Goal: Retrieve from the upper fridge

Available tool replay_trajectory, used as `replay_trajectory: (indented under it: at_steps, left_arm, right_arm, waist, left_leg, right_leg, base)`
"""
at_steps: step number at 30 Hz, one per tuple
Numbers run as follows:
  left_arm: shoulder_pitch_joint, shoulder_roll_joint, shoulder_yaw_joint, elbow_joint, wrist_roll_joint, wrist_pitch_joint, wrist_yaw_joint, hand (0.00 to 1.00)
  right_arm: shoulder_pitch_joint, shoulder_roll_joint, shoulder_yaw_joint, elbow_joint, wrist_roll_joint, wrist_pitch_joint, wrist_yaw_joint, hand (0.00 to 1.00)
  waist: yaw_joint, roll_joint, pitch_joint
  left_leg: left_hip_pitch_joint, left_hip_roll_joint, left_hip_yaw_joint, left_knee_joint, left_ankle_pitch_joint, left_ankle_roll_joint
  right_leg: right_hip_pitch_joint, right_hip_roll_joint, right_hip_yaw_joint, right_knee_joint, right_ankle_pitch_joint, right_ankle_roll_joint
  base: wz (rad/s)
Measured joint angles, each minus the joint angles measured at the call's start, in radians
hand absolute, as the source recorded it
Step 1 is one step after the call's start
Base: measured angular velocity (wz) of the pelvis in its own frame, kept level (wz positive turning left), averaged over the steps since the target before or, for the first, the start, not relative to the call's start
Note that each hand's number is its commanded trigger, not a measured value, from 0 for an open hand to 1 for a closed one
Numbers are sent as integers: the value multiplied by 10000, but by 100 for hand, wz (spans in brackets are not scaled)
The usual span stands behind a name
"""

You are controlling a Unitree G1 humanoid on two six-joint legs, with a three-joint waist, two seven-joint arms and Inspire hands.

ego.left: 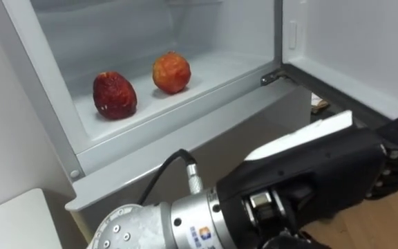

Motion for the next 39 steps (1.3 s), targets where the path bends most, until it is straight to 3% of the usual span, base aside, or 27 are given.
replay_trajectory:
  at_steps: [2,7,12,13,15,18,20,23,26,29,32,35,37,39]
  left_arm:
    - [4,114,47,-2,43,0,92,0]
    - [119,394,706,-286,878,0,359,0]
    - [696,1369,2589,-1253,1531,-212,805,0]
    - [774,1434,2847,-1293,1564,-211,844,0]
    - [1088,1623,4019,-1543,1659,-212,1118,0]
    - [1572,1612,5234,-1919,1778,-429,1831,0]
    - [1721,1608,5679,-1958,2040,-634,2206,0]
    - [2030,1607,6413,-1962,2449,-988,3032,0]
    - [2319,1624,7485,-2016,2631,-1265,4034,0]
    - [2861,1555,8539,-2017,2745,-1691,4998,0]
    - [4087,1519,9445,-1991,3149,-2146,5871,0]
    - [5495,1434,10126,-1788,3592,-2239,6708,0]
    - [6307,1147,10504,-1452,3943,-2294,7158,0]
    - [7401,604,10727,-780,4367,-2368,7908,0]
  right_arm:
    - [0,7,-2,0,6,-8,-103,0]
    - [137,7,-1,41,-5,-7,-269,0]
    - [278,113,-43,-57,-514,-49,-282,0]
    - [275,129,-68,-78,-580,-56,-304,0]
    - [355,257,-240,-187,-971,-66,-390,0]
    - [492,364,-277,-555,-1076,-96,-400,0]
    - [493,383,-418,-580,-1153,-114,-459,0]
    - [587,461,-420,-672,-1358,-232,-784,0]
    - [766,616,-429,-790,-1436,-435,-916,0]
    - [1023,650,-450,-806,-1632,-442,-1017,0]
    - [1314,697,-462,-813,-1831,-447,-1016,0]
    - [1483,754,-651,-816,-2077,-444,-1017,0]
    - [1504,762,-875,-820,-2118,-452,-1046,0]
    - [1430,747,-893,-860,-2121,-438,-1074,0]
  waist:
    - [34,-33,23]
    - [704,-170,107]
    - [1703,-260,46]
    - [1864,-273,25]
    - [2265,-433,-47]
    - [2827,-628,-91]
    - [3088,-715,-135]
    - [3488,-767,-120]
    - [3799,-762,-138]
    - [4068,-657,-207]
    - [4244,-607,-196]
    - [4395,-639,-169]
    - [4397,-657,-157]
    - [4463,-617,-120]
  left_leg:
    - [-7,1,-3,-46,0,0]
    - [-83,-3,-139,-29,0,0]
    - [-168,-21,-968,-10,3,-3]
    - [-186,-24,-1100,-6,3,-3]
    - [-246,-24,-1284,-10,50,-81]
    - [-194,-21,-1516,-2,64,-104]
    - [-139,-39,-1838,-1,64,-104]
    - [-74,-66,-1943,-7,64,-104]
    - [-197,-127,-2086,64,64,-103]
    - [-181,-212,-2217,113,74,-87]
    - [-139,-232,-2377,162,98,-62]
    - [-134,-244,-2541,173,100,-60]
    - [-125,-258,-2623,187,100,-60]
    - [-159,-284,-2662,238,101,-58]
  right_leg:
    - [0,8,-23,-34,1,-2]
    - [-33,2,-73,-34,2,-4]
    - [3,-20,-496,-24,40,-36]
    - [27,-36,-625,-27,40,-37]
    - [46,-70,-867,-24,38,-40]
    - [192,-87,-1117,-60,37,-42]
    - [330,-111,-1297,-75,37,-41]
    - [415,-154,-1481,-114,36,-40]
    - [482,-213,-1691,-330,34,-42]
    - [534,-262,-1765,-358,25,-29]
    - [674,-315,-1936,-370,15,-15]
    - [707,-326,-2030,-347,-4,-5]
    - [775,-342,-2114,-359,-6,-3]
    - [748,-337,-2112,-345,-9,-4]
  base:
    - [0]
    - [1]
    - [20]
    - [31]
    - [37]
    - [25]
    - [34]
    - [20]
    - [16]
    - [11]
    - [11]
    - [19]
    - [11]
    - [2]
